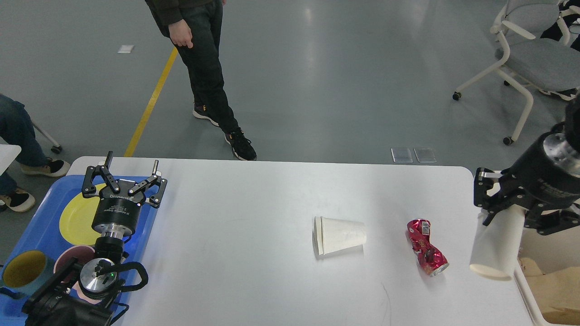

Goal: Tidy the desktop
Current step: 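Lift the white cup into the white bin and release it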

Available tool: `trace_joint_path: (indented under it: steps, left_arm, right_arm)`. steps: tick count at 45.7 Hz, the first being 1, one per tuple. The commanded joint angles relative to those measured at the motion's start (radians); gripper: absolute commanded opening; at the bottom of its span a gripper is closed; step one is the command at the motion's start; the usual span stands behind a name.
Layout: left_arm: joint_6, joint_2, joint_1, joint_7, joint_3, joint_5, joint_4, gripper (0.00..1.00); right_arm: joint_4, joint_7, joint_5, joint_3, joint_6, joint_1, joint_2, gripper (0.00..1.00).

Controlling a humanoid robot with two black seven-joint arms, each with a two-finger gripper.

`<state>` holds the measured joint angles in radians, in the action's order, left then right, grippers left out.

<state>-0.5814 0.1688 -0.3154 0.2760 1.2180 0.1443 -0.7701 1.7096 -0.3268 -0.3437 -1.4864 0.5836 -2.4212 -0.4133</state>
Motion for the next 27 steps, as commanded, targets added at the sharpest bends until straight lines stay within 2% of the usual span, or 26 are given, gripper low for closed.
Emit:
trace_joint_path:
  steps: [1, 10, 22, 27]
  left_arm:
    - [0.000, 0.000, -0.001, 0.000, 0.000, 0.000, 0.000, 0.96]
    - [0.000, 0.000, 0.001, 0.000, 0.000, 0.000, 0.000, 0.96]
    - [0.000, 0.000, -0.001, -0.001, 0.000, 0.000, 0.000, 0.96]
    - [0.000, 0.000, -0.001, -0.001, 0.000, 0.000, 0.000, 0.96]
  right_arm:
    - [-0.048, 0.000, 0.005, -0.103, -0.136, 0.043, -0.038, 0.00]
    - [-0.313, -0.009, 0.071, -0.106, -0.195, 0.264, -0.206, 0.00]
    - [-0.657, -0.005, 0.071, 0.069, -0.407, 0.743, -0.260, 0.00]
    - [-0.810, -0.005, 0.072, 0.146, -0.441, 0.947, -0.251, 0.00]
